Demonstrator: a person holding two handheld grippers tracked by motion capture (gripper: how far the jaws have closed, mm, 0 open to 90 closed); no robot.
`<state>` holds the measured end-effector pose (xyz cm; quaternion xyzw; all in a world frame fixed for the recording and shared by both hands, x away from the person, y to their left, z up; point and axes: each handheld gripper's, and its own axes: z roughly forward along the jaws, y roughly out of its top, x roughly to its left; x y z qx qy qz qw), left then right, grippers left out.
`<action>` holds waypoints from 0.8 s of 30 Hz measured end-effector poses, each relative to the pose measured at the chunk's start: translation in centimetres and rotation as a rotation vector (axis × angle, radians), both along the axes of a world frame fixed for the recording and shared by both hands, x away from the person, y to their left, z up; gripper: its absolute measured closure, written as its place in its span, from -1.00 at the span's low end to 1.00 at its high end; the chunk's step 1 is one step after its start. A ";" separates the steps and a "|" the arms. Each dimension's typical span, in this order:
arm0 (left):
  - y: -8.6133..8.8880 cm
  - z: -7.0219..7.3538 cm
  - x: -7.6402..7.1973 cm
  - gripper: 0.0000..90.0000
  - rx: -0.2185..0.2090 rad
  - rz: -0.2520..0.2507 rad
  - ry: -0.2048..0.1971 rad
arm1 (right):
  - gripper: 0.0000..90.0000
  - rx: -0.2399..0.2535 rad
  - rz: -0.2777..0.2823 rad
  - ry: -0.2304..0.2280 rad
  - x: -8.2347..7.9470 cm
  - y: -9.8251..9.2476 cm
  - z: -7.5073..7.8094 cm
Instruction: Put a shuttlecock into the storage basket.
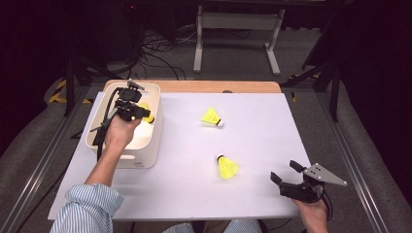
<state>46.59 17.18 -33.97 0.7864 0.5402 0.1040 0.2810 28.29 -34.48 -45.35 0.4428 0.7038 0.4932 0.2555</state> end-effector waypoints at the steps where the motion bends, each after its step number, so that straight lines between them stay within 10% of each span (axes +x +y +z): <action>1: 0.0 0.0 0.0 0.95 0.001 0.000 0.002 | -0.78 0.000 0.000 -0.001 0.0 0.0 0.0; 8: 0.2 0.0 0.0 0.90 -0.001 0.000 0.000 | -0.78 0.000 0.001 0.000 0.0 0.0 0.0; 24: 1.6 1.5 -1.4 -0.05 -0.072 0.053 -0.091 | -0.78 -0.002 -0.003 0.001 0.0 0.0 0.0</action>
